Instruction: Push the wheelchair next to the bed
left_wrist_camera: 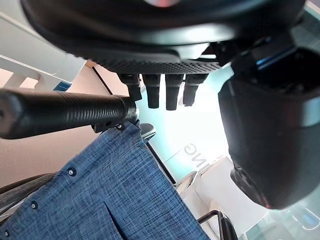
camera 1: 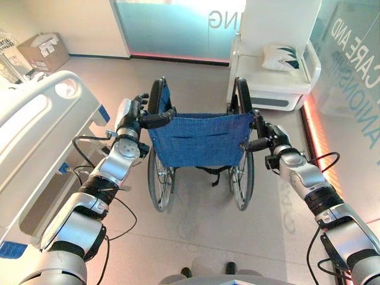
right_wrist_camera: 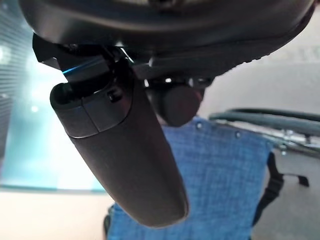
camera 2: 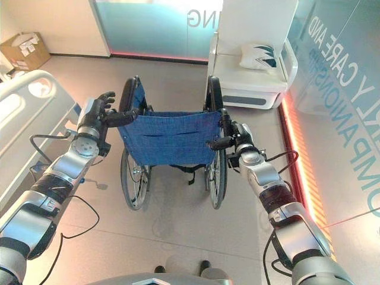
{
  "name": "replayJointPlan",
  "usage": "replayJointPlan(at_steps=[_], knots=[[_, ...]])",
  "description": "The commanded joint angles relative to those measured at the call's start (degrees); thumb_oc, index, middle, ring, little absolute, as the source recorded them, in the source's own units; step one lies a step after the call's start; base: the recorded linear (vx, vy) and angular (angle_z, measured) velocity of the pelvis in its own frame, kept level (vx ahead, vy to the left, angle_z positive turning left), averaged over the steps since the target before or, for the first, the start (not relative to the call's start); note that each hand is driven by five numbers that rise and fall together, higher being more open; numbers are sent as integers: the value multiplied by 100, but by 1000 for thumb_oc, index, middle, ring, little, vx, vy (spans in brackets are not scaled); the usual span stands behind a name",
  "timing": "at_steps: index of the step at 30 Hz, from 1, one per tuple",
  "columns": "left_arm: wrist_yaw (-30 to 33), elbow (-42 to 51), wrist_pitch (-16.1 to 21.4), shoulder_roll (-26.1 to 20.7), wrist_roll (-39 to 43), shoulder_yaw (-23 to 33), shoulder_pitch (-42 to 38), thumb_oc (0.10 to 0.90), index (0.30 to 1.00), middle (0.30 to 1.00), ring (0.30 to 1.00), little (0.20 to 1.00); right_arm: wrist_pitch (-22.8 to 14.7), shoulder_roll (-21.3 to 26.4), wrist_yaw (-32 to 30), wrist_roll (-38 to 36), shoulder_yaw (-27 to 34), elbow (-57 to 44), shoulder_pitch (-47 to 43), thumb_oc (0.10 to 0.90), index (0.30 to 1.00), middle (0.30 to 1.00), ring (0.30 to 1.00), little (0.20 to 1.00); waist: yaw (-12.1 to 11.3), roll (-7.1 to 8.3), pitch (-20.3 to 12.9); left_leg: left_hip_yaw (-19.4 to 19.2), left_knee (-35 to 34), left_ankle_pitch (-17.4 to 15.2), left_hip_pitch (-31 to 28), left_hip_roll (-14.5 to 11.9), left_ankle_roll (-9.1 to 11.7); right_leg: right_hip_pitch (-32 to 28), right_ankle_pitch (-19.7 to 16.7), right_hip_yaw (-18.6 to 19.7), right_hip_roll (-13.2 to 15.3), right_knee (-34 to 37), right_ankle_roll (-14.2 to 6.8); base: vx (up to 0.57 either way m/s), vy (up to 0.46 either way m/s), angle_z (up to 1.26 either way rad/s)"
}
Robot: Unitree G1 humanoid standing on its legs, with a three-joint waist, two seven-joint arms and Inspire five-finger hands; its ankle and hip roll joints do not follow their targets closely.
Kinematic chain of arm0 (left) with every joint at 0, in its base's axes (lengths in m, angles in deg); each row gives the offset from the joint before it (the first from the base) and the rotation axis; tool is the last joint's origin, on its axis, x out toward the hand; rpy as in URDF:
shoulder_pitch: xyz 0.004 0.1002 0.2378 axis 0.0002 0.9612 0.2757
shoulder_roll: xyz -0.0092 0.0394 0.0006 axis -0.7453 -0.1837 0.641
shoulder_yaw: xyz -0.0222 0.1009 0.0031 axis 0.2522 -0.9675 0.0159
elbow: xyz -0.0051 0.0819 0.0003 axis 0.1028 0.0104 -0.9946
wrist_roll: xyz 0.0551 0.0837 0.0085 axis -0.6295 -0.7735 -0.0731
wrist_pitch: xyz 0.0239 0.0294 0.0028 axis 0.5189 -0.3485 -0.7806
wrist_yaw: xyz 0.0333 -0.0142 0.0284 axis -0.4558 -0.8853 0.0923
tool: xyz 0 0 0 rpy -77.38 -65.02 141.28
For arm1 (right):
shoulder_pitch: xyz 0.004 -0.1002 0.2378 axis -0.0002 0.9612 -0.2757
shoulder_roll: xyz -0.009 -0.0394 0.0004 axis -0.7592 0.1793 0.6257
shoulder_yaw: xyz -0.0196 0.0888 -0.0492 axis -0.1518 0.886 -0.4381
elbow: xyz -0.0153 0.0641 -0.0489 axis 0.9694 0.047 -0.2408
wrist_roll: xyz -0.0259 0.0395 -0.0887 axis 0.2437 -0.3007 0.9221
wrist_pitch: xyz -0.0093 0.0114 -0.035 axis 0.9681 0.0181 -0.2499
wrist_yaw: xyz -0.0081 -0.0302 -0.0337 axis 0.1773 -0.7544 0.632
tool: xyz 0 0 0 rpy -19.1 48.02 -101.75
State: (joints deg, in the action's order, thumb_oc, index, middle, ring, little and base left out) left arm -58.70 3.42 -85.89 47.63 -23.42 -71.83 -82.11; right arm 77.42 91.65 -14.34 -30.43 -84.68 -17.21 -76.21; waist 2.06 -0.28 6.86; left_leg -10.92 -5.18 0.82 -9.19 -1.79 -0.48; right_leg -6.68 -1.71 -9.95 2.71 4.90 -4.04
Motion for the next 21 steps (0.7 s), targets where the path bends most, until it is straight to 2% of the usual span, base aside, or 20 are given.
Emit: replayJointPlan(at_steps=[1,2,7,9,12,21], knots=[[191,-76,248,-284,-185,253,-218,800,900,900,900,900,-458,231,231,-345,131,-590,-318,582,573,573,573,573,-33,126,-289,-190,80,-310,232,388,4,232,141,-217,149,-423,-299,0,0,0],[200,-74,242,-278,-184,270,-187,800,900,900,900,900,-586,206,245,-380,163,-648,-277,400,300,300,300,300,-32,127,-292,-192,82,-307,234,384,8,231,142,-222,149,-422,-300,0,0,0],[224,-79,222,-238,-39,341,-68,800,900,900,900,900,-1032,95,233,-396,261,-983,-127,400,300,300,300,300,-21,117,-304,-187,78,-307,236,380,8,231,149,-222,143,-415,-303,0,0,0],[189,-106,212,-135,24,434,51,800,900,900,900,900,-1390,-19,111,-30,367,-1255,-27,400,300,300,300,300,-13,98,-307,-190,75,-306,242,376,8,235,154,-213,133,-405,-307,0,0,0],[222,-194,253,-22,149,506,151,800,900,900,900,900,-1605,-84,-30,345,434,-1443,80,400,300,300,300,300,3,73,-299,-198,86,-313,239,375,5,225,150,-210,134,-376,-304,0,0,0],[242,-298,259,68,184,542,234,800,900,900,900,900,-1944,-177,-301,568,562,-1579,240,400,300,300,300,300,20,23,-268,-226,103,-321,254,384,9,208,133,-203,132,-303,-306,0,0,0]])
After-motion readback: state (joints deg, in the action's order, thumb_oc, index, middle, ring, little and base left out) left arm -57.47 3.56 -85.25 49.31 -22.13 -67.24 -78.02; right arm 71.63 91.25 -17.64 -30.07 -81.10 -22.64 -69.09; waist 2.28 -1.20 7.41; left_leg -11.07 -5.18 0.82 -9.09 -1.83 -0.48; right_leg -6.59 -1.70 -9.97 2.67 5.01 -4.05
